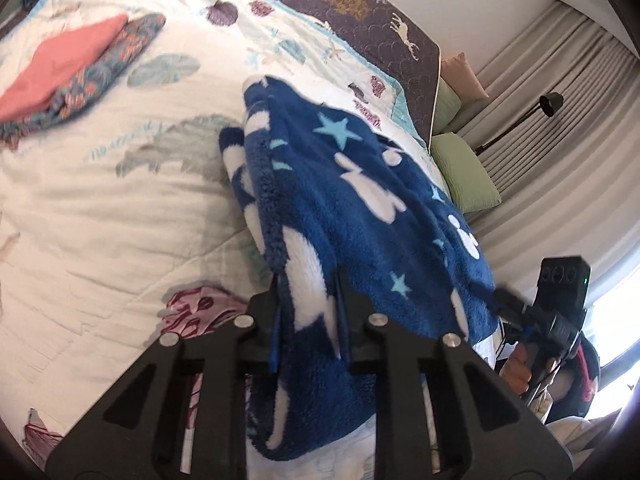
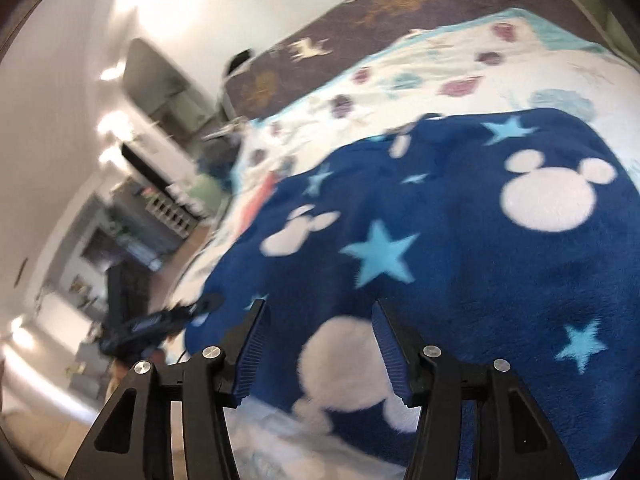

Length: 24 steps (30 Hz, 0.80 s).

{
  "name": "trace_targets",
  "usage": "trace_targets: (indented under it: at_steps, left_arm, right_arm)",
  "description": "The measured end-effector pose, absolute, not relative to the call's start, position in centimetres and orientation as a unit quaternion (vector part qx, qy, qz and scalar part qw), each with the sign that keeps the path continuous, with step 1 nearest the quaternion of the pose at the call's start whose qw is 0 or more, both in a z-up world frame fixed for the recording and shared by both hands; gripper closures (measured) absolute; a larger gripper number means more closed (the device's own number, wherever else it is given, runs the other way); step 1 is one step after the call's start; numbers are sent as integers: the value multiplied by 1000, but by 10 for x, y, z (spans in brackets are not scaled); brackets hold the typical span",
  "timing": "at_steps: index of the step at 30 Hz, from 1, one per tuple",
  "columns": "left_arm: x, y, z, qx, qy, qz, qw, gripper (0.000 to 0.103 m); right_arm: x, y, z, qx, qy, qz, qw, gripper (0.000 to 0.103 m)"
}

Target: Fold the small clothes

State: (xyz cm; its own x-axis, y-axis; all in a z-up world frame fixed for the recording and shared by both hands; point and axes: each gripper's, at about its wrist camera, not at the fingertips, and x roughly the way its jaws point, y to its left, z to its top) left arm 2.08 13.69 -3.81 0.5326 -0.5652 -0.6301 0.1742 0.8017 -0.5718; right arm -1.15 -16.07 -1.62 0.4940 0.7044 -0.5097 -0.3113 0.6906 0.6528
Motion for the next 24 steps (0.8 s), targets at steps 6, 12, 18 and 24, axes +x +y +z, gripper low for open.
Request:
trace_targets:
  at_steps: [6, 12, 18, 24]
  left_arm:
    - [21, 114, 3, -185, 402, -230, 867, 81]
    - [23, 57, 45, -120, 376, -262, 881, 81]
    - [27, -25, 54, -38, 380, -326, 865, 81]
    - [29, -78, 27, -3, 410, -361, 837, 81]
  right_arm:
    - [-10, -129, -49, 189, 454, 300, 817, 49]
    - [-16, -167, -43, 237, 426, 297, 821, 49]
    - [-27, -219, -36, 294, 381, 256, 838, 46]
    - [-14, -263, -13, 327, 366, 252, 834, 33]
